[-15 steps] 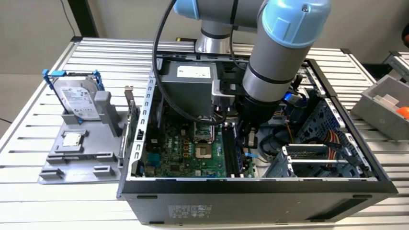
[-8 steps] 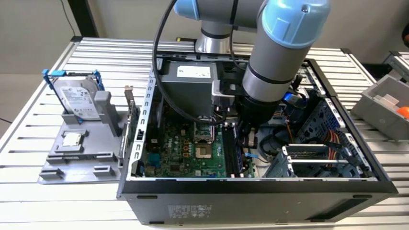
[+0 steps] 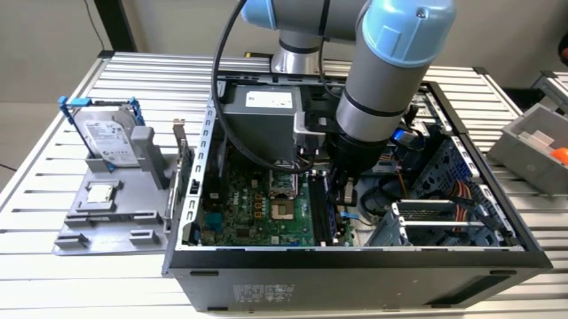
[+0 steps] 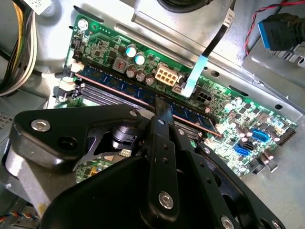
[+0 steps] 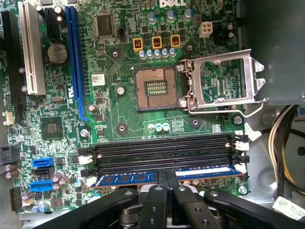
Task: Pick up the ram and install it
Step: 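Press down the ram until it locks into place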
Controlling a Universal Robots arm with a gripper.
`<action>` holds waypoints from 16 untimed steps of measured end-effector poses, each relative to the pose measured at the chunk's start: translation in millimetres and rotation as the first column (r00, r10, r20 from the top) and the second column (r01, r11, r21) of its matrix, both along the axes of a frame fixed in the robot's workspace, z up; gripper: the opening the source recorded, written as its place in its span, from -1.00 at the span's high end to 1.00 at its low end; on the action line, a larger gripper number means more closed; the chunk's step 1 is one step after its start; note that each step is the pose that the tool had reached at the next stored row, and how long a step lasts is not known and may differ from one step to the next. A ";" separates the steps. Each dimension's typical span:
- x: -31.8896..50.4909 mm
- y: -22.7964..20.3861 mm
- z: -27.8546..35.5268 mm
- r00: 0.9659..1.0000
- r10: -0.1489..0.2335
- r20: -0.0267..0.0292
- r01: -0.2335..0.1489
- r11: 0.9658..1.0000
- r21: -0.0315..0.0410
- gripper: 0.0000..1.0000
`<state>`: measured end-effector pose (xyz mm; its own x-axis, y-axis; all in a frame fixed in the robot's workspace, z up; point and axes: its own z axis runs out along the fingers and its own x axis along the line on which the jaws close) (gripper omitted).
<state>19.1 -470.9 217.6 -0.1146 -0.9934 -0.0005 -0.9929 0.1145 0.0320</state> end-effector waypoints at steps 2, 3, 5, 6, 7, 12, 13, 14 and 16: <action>-0.1 -0.4 0.7 1.000 0.000 0.001 0.000 1.000 0.004 1.00; -0.2 -0.5 2.3 1.000 0.000 0.002 0.000 1.000 0.006 1.00; -0.1 -0.1 8.2 1.000 0.000 0.002 0.000 1.000 0.009 1.00; -0.1 -0.4 13.0 1.000 0.000 0.002 0.000 1.000 0.007 1.00; -0.2 -0.5 17.0 1.000 0.000 0.001 0.000 1.000 0.007 1.00; -0.2 -0.5 30.0 1.000 0.000 0.001 0.000 1.000 0.006 1.00; -0.1 -0.5 31.8 1.000 0.000 0.001 0.000 1.000 0.006 1.00; -0.1 -0.5 33.6 1.000 0.000 0.001 0.000 1.000 0.006 1.00; -0.1 -0.5 38.2 1.000 0.000 0.001 0.000 1.000 0.006 1.00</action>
